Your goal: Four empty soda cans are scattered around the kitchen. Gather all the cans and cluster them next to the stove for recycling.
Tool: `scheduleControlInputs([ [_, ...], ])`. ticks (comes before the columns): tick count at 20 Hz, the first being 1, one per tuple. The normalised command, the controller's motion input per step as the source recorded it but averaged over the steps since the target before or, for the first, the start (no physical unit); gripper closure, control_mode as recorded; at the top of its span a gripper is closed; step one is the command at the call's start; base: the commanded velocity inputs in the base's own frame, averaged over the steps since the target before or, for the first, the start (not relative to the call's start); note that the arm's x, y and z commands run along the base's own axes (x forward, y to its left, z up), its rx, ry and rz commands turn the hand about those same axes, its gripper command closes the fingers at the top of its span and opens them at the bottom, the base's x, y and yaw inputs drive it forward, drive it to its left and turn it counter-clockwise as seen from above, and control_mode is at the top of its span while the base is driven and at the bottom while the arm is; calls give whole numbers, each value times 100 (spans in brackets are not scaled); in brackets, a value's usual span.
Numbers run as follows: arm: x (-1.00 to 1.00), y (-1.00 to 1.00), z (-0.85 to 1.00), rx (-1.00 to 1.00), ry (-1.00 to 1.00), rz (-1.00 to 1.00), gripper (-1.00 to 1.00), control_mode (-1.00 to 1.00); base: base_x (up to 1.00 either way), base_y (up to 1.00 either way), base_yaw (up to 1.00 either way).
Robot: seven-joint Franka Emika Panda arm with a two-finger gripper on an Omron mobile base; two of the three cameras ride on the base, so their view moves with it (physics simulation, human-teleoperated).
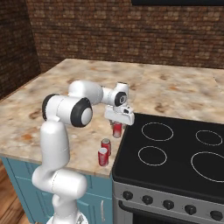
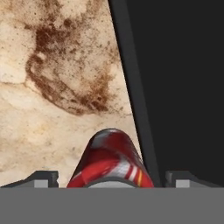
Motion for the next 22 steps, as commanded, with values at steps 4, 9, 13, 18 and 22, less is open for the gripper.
scheduleControlInputs([
  [4, -27, 2, 5, 0, -7, 0, -100, -100, 0, 0, 0],
  [9, -32, 16, 49, 0, -10, 0, -100, -100, 0, 0, 0],
  [13, -41, 28, 60, 0, -16, 0, -100, -100, 0, 0, 0],
  [18, -95, 48, 30, 0, -20, 2, -100, -100, 0, 0, 0],
  [22, -100, 58, 11, 0, -13, 6, -100, -100, 0, 0, 0],
])
